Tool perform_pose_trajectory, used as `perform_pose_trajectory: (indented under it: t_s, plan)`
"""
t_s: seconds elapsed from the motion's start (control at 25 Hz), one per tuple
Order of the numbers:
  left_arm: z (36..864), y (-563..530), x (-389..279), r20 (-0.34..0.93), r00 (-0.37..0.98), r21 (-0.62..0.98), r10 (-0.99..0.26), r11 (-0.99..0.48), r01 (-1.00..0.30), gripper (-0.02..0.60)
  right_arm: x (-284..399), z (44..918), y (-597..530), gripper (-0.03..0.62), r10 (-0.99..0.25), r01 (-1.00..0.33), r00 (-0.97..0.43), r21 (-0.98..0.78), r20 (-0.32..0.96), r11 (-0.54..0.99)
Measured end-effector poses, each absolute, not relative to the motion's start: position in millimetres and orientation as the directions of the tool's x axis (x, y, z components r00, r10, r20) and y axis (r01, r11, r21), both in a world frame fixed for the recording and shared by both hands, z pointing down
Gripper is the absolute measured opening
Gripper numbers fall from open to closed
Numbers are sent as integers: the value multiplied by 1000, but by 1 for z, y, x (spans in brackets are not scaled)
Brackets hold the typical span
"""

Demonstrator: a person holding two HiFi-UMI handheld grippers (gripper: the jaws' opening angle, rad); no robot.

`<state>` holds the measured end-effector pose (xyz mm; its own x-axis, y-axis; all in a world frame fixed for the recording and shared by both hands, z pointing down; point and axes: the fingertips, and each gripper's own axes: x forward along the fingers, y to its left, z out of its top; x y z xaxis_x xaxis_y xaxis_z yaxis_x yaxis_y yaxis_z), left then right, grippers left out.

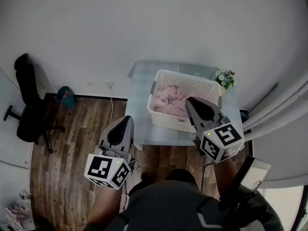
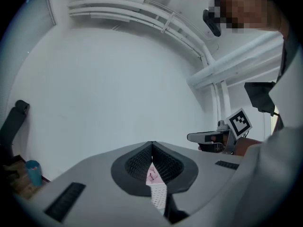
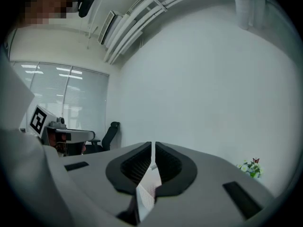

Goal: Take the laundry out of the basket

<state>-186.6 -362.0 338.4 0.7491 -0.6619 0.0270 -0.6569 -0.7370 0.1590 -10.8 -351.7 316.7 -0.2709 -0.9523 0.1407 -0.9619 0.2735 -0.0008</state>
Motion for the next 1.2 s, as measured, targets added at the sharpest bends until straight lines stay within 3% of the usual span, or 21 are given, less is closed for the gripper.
perform_pose_trajectory:
  t_s: [0.24, 0.76, 1.04, 1.2]
  plan:
    - [349, -389, -172, 44, 790, 183, -612, -772, -608, 9, 6, 334, -368, 36, -949, -973, -219, 16, 227, 229]
    - [362, -464, -139, 108, 767, 141, -632, -754, -641, 9, 53, 416, -446, 279, -862, -949, -277, 19, 425, 314]
    - [395, -498, -120, 191, 751, 137, -633, -740, -659, 9, 56, 484, -476, 453, -703, -887, -389, -36, 595, 461]
    - [413, -513, -116, 234, 733, 127, -639, -727, -675, 9, 55, 531, -485, 498, -596, -841, -404, -26, 694, 540]
